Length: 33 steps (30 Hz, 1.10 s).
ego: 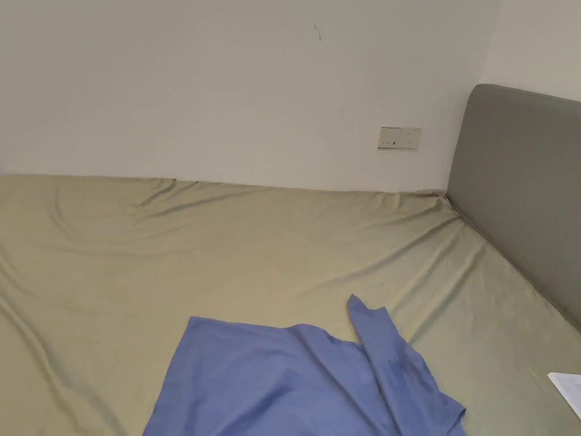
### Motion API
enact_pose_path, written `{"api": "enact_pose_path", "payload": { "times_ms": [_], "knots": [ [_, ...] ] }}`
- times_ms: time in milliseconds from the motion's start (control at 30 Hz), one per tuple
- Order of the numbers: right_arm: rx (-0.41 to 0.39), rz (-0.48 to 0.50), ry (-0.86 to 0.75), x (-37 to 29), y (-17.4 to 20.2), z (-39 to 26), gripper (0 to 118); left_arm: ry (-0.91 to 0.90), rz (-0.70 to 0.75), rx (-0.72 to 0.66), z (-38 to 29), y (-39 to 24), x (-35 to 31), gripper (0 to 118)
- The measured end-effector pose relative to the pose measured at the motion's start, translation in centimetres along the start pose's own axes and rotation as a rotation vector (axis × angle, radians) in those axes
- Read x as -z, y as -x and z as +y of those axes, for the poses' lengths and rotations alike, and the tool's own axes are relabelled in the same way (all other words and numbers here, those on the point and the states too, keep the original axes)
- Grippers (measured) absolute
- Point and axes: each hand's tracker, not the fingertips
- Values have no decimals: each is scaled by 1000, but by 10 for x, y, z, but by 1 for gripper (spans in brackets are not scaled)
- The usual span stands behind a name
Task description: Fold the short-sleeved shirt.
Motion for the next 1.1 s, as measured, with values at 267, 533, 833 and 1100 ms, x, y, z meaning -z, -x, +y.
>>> {"api": "enact_pose_path", "payload": {
  "times_ms": [267,533,833,1100],
  "knots": [
    [-7,-20,-107,-26,25,15,111,-155,-56,1,7,-45,-2,99],
    [-3,-64,-151,-3,21,3,3,-131,-80,-27,21,-48,56,0],
    [31,-47,-97,73,8,5,3,240,-192,-195,107,-22,307,25],
    [43,-72,-5,140,-9,-14,3,548,46,-63,70,-30,506,102]
  ]
}}
